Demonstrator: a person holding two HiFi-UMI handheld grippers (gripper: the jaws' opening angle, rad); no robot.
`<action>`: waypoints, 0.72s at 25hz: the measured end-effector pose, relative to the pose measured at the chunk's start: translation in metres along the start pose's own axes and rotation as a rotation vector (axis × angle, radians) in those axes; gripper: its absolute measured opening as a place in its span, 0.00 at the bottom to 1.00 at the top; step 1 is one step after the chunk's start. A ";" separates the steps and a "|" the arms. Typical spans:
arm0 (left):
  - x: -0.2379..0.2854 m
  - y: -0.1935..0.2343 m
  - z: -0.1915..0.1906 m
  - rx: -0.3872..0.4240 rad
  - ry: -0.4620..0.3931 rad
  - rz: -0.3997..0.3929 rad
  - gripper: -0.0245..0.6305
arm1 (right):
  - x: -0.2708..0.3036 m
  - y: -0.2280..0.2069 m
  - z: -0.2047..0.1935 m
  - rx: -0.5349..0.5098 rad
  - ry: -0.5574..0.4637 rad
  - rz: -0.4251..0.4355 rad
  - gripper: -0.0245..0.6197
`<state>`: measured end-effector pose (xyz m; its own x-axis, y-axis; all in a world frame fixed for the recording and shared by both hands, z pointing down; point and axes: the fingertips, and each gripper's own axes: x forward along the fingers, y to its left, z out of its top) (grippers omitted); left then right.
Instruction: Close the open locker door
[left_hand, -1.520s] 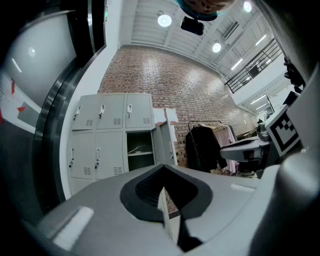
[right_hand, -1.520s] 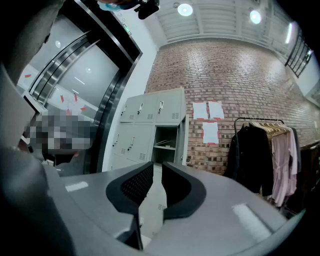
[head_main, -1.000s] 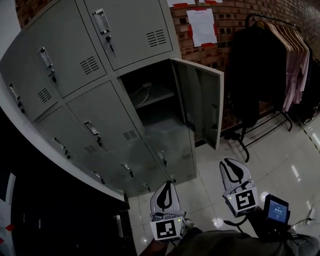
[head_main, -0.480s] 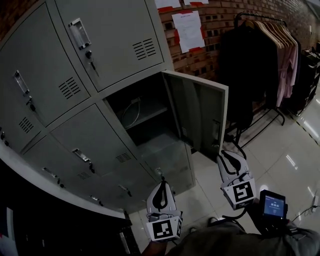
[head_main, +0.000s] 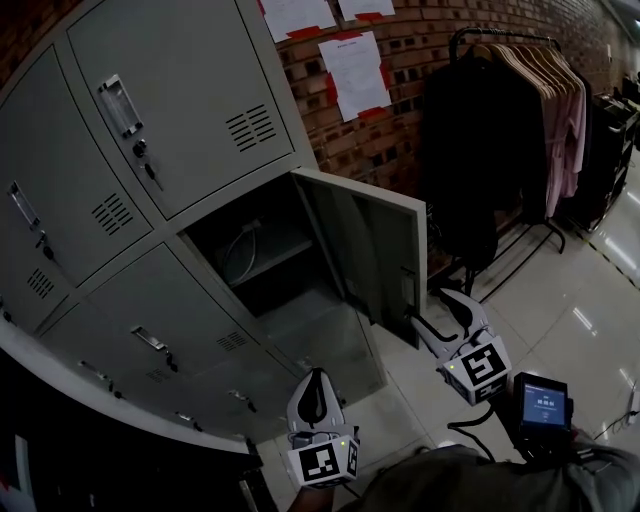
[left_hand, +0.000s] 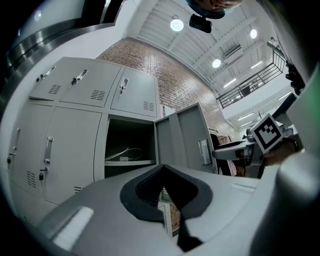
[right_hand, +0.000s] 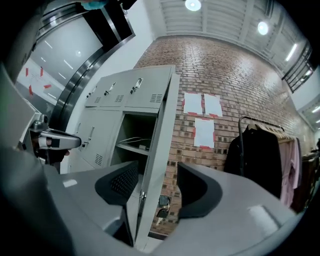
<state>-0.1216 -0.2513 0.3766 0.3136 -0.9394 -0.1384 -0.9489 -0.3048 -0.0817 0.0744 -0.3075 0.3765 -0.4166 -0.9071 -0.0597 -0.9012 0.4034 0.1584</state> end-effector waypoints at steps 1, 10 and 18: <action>0.000 0.000 0.000 0.001 0.003 0.008 0.04 | 0.005 -0.003 -0.001 -0.005 0.003 0.017 0.43; -0.009 0.010 0.001 0.018 0.025 0.098 0.04 | 0.037 -0.003 0.009 -0.019 -0.033 0.123 0.29; -0.015 0.012 0.001 0.032 0.042 0.139 0.04 | 0.033 0.034 0.019 0.026 -0.079 0.253 0.28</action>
<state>-0.1378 -0.2405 0.3764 0.1774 -0.9781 -0.1091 -0.9812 -0.1672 -0.0963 0.0281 -0.3216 0.3616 -0.6365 -0.7650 -0.0984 -0.7693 0.6203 0.1529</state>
